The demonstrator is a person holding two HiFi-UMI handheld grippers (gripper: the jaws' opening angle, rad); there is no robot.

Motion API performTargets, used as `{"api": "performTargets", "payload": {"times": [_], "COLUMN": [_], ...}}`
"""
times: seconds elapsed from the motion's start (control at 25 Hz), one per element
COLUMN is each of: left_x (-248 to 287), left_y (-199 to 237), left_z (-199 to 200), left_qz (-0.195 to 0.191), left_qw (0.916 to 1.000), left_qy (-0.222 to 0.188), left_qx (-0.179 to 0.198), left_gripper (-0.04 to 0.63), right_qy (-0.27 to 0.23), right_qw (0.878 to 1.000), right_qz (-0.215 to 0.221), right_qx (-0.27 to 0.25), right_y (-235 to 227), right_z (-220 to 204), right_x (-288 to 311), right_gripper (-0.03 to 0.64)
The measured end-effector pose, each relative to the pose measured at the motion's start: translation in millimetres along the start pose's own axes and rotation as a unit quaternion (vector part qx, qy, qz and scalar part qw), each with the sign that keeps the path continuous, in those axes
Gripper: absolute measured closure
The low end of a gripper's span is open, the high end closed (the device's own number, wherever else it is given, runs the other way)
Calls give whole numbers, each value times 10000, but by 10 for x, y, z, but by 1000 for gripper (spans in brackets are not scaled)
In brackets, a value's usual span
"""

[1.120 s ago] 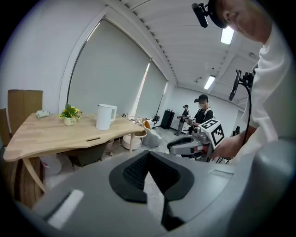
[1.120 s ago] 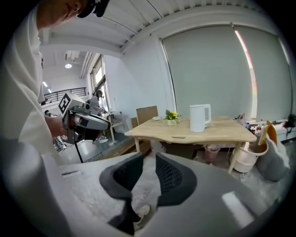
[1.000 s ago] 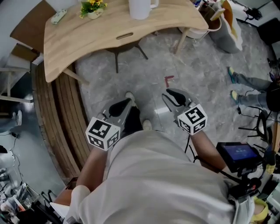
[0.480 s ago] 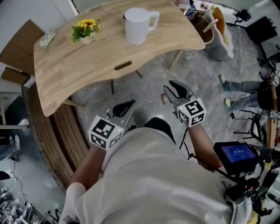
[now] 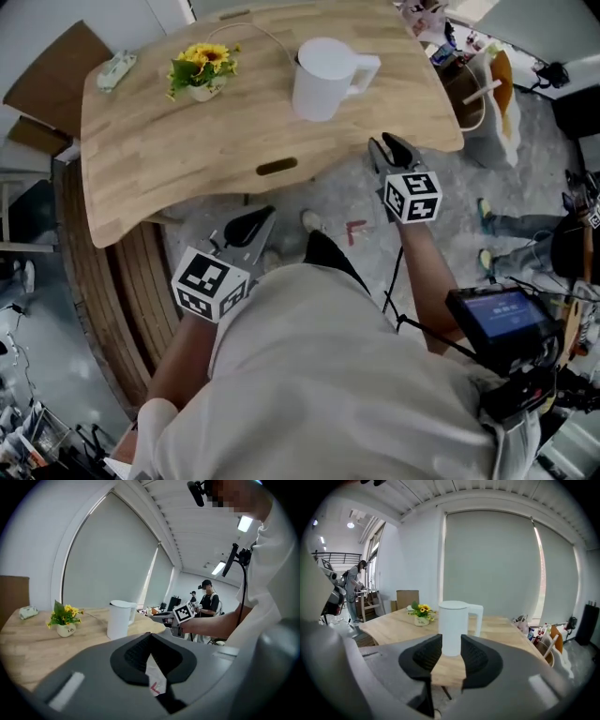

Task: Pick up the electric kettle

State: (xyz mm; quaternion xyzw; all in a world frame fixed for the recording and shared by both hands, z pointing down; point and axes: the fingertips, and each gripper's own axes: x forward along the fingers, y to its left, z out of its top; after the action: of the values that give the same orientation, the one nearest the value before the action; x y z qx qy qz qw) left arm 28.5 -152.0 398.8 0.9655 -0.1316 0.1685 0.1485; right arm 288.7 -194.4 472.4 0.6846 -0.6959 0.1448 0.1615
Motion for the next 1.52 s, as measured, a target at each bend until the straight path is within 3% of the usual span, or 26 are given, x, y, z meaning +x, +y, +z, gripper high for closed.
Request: {"api": "performTargets", "payload": {"times": [0.24, 0.44, 0.8, 1.0, 1.2, 1.32, 1.52], "left_x": [407, 716, 948, 1036, 979, 944, 846], "left_y": [205, 362, 532, 826, 847, 848, 834], "left_z": [395, 536, 645, 637, 618, 629, 654], "left_qz": [561, 1014, 1787, 2086, 2359, 2516, 2963], "left_qw": [9982, 9941, 9806, 9725, 9648, 9606, 9467], "left_qy": [-116, -92, -120, -107, -122, -172, -345], "left_qx": [-181, -369, -789, -1033, -1153, -1169, -1218], "left_gripper": [588, 588, 588, 588, 588, 588, 588], "right_qy": [143, 267, 210, 184, -11, -66, -201], "right_qw": [9996, 9991, 9967, 9966, 9936, 9938, 9936], "right_qz": [-46, 125, 632, 798, 999, 976, 902], "right_qx": [-233, -316, -457, -96, 521, 530, 653], "right_y": [-785, -1101, -1145, -1204, -1165, -1156, -1185], "right_z": [195, 179, 200, 210, 253, 257, 304], "right_x": [850, 1479, 2178, 2583, 2598, 2556, 2472], "right_gripper": [479, 459, 460, 463, 502, 508, 506]}}
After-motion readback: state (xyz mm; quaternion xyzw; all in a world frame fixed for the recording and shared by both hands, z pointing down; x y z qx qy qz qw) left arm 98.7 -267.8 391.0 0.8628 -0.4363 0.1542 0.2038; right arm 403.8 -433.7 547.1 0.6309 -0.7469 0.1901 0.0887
